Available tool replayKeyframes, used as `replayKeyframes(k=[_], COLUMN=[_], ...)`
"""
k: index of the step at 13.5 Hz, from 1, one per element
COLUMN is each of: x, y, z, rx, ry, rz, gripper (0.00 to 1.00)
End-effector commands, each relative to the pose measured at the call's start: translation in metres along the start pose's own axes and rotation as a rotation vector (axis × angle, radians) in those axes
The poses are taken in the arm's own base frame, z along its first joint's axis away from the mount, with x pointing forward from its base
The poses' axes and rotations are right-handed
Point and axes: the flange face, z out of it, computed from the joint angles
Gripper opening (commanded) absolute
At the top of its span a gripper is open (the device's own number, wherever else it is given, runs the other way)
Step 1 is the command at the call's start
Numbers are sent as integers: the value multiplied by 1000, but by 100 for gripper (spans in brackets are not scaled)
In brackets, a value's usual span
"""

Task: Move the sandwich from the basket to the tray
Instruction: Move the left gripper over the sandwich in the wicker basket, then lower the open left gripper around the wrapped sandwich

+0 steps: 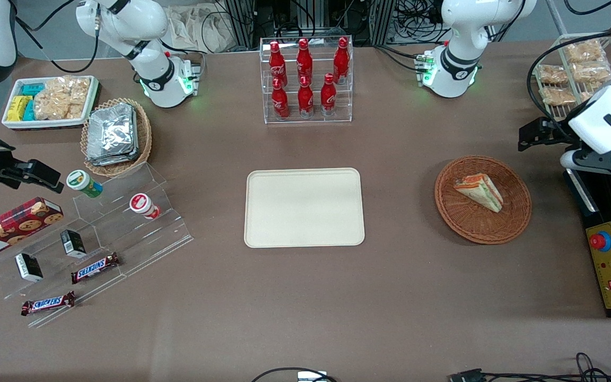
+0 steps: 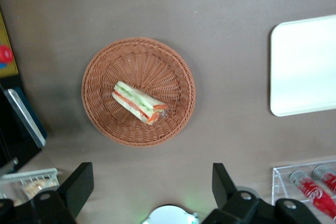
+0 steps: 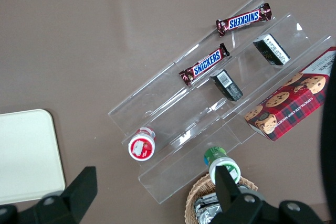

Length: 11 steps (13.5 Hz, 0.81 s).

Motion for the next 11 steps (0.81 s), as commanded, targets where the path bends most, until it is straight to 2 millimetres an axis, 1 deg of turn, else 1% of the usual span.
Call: replayKeyframes(k=[1,3,4,5,7,8,9,11], x=[5,6,3,-3,-20,-26,-31,-32], y=[-3,-9,-21,-23,-38,-42,-44,-48], z=[33,62,79,94,131,147,163,187], rx=[-13,-6,-5,-1,10,15,16,16], ry=[-30,-44,-40,-26,-3,10,16,28], rz=[-135,-213,-255,-280,-335,-349,-366,-445], gripper=[100,100,100,100,100,100,100,100])
